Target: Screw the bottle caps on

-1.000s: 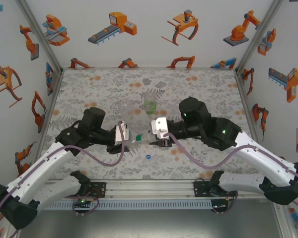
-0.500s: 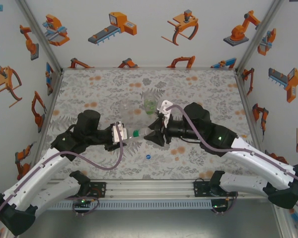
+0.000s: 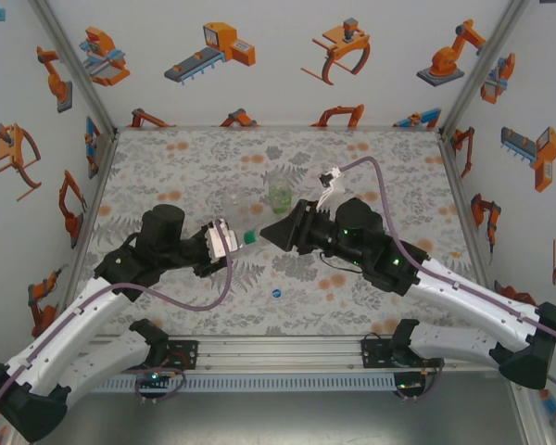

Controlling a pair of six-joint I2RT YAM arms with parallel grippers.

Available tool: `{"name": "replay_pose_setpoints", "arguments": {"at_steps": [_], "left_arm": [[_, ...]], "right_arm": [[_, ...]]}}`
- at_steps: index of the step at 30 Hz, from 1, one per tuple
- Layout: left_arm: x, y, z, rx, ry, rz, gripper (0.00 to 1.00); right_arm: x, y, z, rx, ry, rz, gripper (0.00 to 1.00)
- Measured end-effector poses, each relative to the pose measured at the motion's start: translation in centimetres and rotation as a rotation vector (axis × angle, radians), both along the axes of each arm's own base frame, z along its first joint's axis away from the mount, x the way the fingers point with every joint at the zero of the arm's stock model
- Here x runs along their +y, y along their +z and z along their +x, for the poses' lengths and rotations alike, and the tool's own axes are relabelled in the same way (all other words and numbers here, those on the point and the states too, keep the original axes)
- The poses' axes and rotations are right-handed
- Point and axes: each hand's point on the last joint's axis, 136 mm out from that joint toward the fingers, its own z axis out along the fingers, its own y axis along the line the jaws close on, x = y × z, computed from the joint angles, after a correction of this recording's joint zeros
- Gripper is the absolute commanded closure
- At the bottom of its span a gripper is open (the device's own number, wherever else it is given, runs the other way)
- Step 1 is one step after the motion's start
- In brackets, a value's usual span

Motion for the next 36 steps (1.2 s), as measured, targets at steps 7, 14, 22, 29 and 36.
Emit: {"name": "replay_pose_setpoints", "arguments": {"at_steps": [7,14,22,29,36], "left_arm": [[0.0,0.0,0.1,0.000,0.003,0.002,1.00],[-1.2,0.8,-1.0,-0.009,-0.077,-0.043,1.00],[-1.6,1.4,-1.4,-0.015,-0.110,-0.072,1.00],[-1.7,1.5,-1.4,-0.016,-0.114,-0.076,1.00],[-1.8,1.5,-1.6,-0.013,-0.122,-0.079,1.00]], "right_arm": [[-0.1,-0.2,0.1,0.043,-0.017,0.011,0.55],[0.1,0.5,0.1,0.012,-0.008,0.006,0.40],[-0.1,1.9,0.0,-0.072,0.007,-0.016,0.29],[-2.4,4.5,-0.1,-0.209,-0.032,-0.085,0.30],[-4.1,7.4,-1.9,-0.477,0.045,-0.198,0.29]]}}
